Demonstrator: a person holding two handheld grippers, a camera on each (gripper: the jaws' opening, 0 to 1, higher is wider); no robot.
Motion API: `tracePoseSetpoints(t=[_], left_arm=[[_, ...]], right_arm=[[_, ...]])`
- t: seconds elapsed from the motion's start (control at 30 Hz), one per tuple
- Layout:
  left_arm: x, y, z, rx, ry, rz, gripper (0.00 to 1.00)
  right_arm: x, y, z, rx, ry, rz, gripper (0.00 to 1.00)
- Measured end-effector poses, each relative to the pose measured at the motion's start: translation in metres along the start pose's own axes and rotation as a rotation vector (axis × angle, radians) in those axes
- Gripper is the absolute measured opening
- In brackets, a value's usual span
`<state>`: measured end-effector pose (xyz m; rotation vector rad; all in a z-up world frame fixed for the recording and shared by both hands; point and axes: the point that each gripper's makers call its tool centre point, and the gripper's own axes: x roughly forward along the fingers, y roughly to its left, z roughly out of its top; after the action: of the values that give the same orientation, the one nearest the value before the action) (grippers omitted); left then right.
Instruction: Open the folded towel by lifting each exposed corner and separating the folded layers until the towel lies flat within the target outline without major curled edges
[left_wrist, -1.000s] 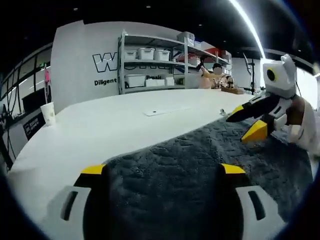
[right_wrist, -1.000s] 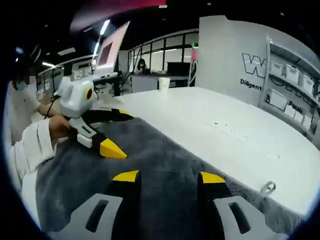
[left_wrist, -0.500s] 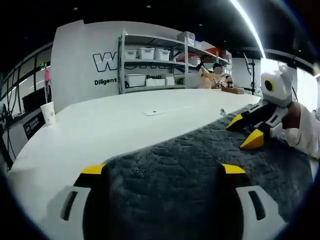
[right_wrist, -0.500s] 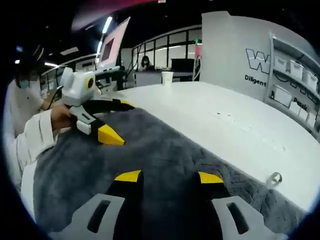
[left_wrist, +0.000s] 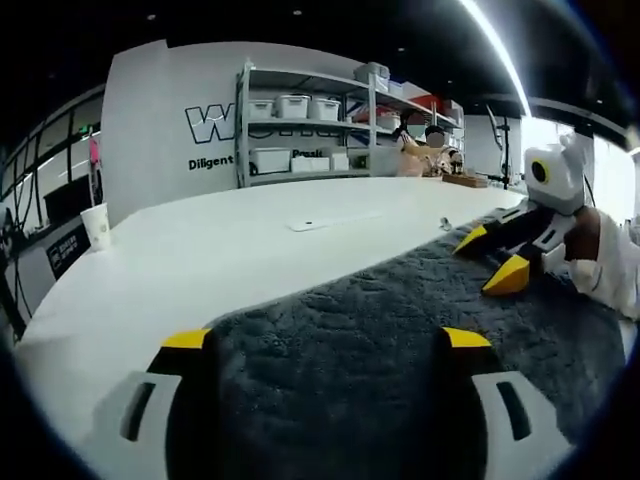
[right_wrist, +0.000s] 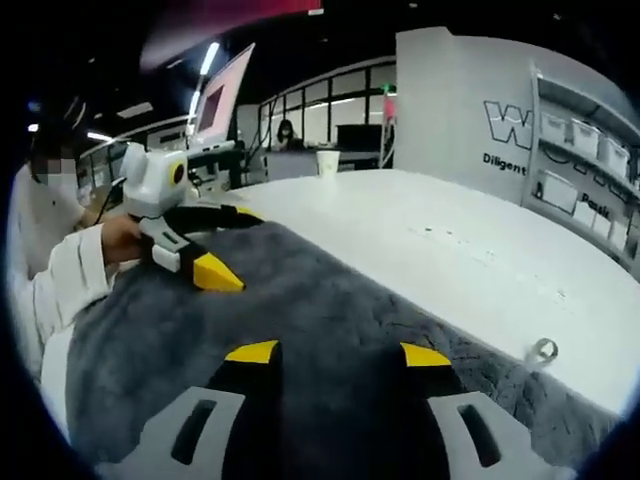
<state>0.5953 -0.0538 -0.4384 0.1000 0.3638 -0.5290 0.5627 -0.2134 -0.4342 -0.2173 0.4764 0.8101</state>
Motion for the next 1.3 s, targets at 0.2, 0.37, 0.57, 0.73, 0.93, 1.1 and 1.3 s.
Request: tracePoseSetpoints(t=[0.2,0.37,0.57,0.73,0.93,1.1,1.3], left_arm=[[-0.001,-0.001,0.000,0.000,0.001,0.001,0.90],[-0.001,-0.001,0.000,0.001,0.000,0.000,0.90],[-0.001,-0.001,0.000,0.001,0.000,0.000,0.90],[-0.001,-0.002,0.000,0.001,0.000,0.000,0.90],[-0.001,-0.003,0.000,0.001,0.000,0.001,0.90],[-0.001,-0.002,0.000,0.001,0.000,0.000,0.90],[-0.001,-0.002,0.000,0.002,0.002,0.001,0.90]], right_arm=[[-0.018,-0.021,0.001,0.012,-0.025,-0.057,0.41],[-0.032,-0.033,-0.014,-0.004,0.007,-0.064,0.41],[-0.048,-0.044,-0.025,-0.014,0.009,-0.084,0.40],[-0.047,-0.049,-0.030,-0.009,0.009,-0.055,0.40],[-0.052,-0.059,-0.033,0.017,-0.010,-0.047,0.43],[-0.051,-0.060,-0.032,0.024,-0.019,-0.042,0.44],[-0.053,-0.062,-0.031,0.032,-0.018,-0.041,0.47]])
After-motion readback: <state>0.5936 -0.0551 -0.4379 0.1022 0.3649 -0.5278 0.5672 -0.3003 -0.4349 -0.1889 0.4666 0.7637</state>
